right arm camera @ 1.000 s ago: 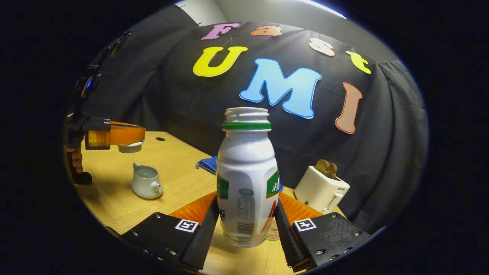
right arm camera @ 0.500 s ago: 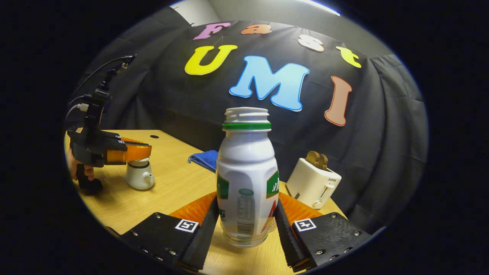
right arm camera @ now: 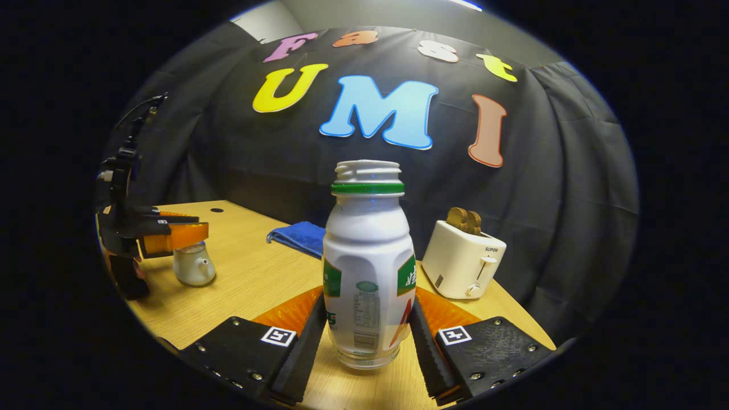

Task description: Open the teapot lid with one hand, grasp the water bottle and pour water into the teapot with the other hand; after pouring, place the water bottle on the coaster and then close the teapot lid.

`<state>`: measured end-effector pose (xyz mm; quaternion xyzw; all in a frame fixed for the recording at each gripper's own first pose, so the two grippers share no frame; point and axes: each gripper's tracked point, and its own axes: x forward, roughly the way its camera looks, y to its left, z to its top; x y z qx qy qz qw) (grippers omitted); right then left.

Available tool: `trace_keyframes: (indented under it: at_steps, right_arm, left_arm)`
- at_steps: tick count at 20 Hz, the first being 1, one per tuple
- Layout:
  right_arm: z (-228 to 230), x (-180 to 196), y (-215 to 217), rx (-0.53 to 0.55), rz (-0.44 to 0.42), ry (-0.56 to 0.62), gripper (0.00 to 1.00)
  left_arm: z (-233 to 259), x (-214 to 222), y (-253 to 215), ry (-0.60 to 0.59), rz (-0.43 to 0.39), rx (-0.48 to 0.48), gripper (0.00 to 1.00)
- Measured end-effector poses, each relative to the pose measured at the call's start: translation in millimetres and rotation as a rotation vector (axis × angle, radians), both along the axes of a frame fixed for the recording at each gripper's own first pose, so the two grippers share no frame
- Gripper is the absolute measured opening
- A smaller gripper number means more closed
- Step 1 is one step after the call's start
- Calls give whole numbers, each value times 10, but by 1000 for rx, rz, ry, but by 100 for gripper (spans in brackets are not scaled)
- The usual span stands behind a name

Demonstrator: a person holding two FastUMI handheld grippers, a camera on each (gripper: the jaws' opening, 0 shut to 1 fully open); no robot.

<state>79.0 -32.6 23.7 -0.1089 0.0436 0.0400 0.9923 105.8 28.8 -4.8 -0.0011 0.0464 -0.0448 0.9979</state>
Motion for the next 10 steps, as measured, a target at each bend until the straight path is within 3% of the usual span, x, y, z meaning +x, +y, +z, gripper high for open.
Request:
trace_keyframes:
  at_steps: [1,3,8,10]
  right_arm:
    - [7,34,-79,17,-19,-5,76]
    - [-6,134,-218,56,-54,-3,76]
    - [43,364,-349,199,-86,-31,76]
    - [47,599,-324,200,-96,-52,76]
  left_arm:
    - [63,-13,22,-18,7,8,68]
    - [134,-55,48,-45,11,4,85]
    - [306,-135,140,-91,28,-52,85]
    - [427,-185,184,-129,33,-82,84]
